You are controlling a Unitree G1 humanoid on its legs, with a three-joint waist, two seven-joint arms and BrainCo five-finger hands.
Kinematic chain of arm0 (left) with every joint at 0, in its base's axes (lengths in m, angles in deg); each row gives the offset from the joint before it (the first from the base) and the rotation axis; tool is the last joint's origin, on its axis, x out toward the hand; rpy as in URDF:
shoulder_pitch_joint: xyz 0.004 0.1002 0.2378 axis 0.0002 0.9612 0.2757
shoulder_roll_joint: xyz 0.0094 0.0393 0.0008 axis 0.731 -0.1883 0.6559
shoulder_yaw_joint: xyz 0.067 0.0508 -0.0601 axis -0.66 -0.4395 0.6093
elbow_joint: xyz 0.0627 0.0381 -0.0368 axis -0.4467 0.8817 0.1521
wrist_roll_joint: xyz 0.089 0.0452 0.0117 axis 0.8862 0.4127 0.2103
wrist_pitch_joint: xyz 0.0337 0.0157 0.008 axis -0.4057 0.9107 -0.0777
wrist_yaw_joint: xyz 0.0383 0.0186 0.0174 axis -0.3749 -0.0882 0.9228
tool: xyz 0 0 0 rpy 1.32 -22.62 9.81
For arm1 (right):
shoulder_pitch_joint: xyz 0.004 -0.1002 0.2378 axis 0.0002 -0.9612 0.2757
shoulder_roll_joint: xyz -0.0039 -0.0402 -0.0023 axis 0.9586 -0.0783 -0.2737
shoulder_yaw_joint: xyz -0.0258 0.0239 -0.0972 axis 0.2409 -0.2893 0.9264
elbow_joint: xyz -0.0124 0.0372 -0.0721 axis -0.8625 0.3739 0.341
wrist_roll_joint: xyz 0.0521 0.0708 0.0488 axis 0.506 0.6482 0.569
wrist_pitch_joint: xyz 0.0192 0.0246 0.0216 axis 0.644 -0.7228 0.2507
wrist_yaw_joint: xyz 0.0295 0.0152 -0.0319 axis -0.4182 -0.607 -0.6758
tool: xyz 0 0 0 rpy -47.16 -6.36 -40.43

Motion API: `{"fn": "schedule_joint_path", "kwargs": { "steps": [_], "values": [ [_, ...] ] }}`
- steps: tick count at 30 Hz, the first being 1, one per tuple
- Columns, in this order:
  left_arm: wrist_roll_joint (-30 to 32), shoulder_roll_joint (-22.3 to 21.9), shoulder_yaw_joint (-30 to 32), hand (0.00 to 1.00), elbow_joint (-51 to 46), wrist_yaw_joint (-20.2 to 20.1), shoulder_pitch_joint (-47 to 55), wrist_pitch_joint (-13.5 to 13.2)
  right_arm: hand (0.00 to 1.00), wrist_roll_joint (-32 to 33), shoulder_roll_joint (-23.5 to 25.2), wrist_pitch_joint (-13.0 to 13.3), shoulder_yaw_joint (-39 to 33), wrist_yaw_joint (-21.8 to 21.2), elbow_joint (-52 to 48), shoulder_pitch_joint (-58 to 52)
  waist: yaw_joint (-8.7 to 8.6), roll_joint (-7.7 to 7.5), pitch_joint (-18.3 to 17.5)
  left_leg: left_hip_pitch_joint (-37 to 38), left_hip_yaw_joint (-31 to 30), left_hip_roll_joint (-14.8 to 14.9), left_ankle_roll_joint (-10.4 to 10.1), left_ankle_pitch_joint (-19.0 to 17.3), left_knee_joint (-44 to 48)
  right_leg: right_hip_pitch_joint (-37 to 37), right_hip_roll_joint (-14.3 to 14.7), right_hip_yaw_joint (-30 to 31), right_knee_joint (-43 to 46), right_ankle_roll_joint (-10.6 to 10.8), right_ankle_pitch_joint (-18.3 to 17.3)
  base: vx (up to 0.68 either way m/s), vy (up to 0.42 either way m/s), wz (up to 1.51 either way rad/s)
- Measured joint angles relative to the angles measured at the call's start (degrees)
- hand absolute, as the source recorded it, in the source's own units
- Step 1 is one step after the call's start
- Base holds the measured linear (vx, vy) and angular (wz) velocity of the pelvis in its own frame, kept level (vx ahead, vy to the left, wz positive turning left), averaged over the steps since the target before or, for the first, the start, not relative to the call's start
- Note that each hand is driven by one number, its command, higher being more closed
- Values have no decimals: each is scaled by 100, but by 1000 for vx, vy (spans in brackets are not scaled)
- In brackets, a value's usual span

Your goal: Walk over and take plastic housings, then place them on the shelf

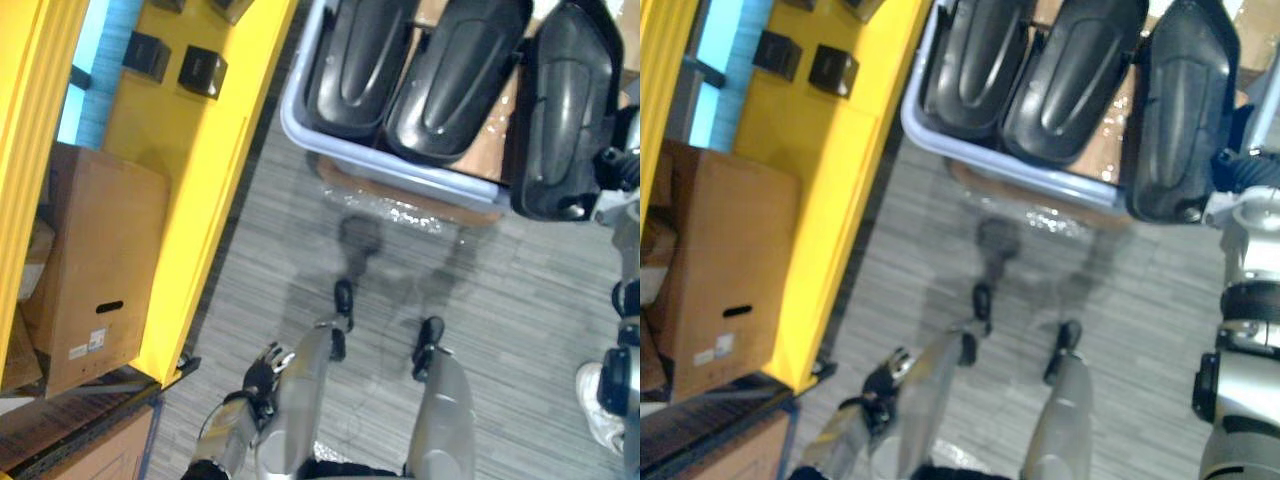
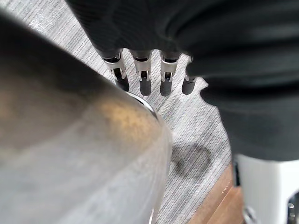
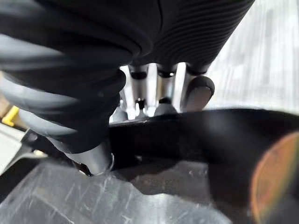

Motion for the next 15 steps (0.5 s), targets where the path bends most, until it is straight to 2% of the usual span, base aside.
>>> {"fn": "schedule_joint_path", "kwargs": {
  "steps": [7, 12, 15],
  "values": [
    [2, 4, -133, 0, 1, 4, 0, -45, 100, -53, 0, -8, 1, 73, -5, -82, 11, 62, -54, 25, -11, 6, 0, 0, 4, 56, 4, -16, -51, 11, 10, 0, 0, 0],
    [10, -52, -158, 0, 3, 22, 0, -86, 100, -92, 33, -18, 65, 497, -9, -309, 15, 78, -66, 236, -11, 12, 1, 0, -25, 272, 27, -24, -139, 20, 20, 0, 0, 0],
    [17, -134, -168, 0, 2, 54, 5, -169, 100, -173, 31, -17, 53, 904, -103, -440, -15, 87, -82, 472, -7, 49, -1, 1, -117, 564, 113, -34, -370, 15, 112, -14, -1, -8]
  ]
}}
